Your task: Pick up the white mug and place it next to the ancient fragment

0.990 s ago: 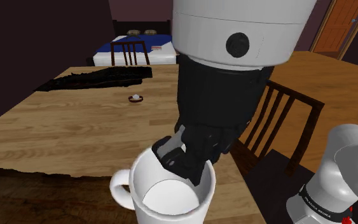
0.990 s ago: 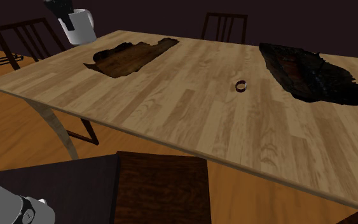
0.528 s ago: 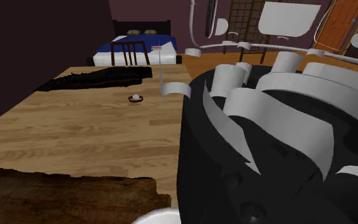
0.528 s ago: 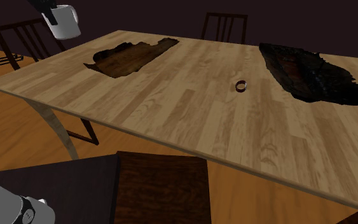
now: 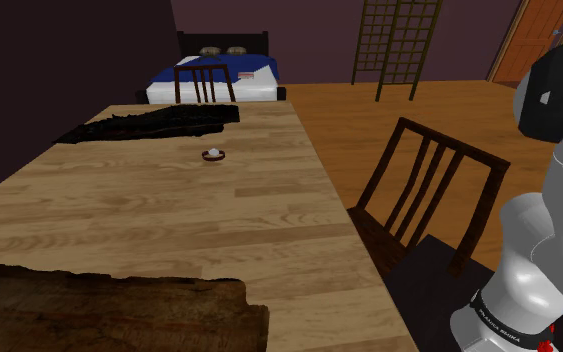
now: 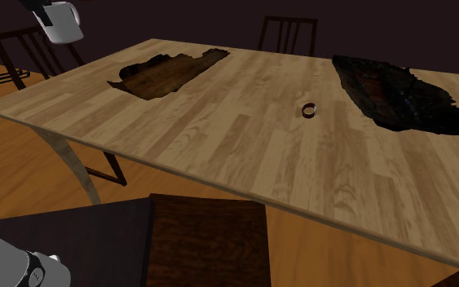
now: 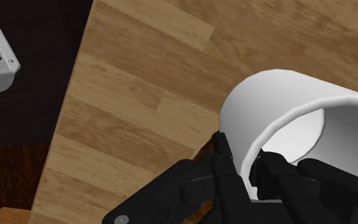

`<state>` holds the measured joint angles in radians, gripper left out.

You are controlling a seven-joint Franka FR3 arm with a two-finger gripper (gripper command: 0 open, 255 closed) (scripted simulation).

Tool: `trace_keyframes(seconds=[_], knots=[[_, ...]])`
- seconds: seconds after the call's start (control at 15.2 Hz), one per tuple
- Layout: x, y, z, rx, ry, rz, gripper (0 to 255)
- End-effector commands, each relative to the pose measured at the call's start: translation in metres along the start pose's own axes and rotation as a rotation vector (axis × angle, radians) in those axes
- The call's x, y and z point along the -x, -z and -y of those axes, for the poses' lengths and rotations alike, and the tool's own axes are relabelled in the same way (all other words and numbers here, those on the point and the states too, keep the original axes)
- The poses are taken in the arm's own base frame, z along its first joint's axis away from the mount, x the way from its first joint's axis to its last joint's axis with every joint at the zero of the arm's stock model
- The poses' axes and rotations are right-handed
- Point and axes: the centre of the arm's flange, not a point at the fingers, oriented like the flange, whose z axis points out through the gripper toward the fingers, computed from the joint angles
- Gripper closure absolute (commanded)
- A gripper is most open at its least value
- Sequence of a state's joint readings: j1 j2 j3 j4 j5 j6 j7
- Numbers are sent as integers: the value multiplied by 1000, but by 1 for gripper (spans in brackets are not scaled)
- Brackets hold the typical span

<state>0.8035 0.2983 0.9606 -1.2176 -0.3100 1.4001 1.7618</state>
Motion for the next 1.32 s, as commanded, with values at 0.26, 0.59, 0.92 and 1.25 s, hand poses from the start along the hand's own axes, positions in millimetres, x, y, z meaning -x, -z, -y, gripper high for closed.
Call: trace_keyframes(seconds=[0.26, 0.59, 0.92, 1.25], knots=[[16, -24, 9, 1, -6, -2, 255], [17, -51, 9, 1, -6, -2, 255], [19, -77, 8, 1, -6, -2, 255], [21, -103, 8, 1, -6, -2, 255]])
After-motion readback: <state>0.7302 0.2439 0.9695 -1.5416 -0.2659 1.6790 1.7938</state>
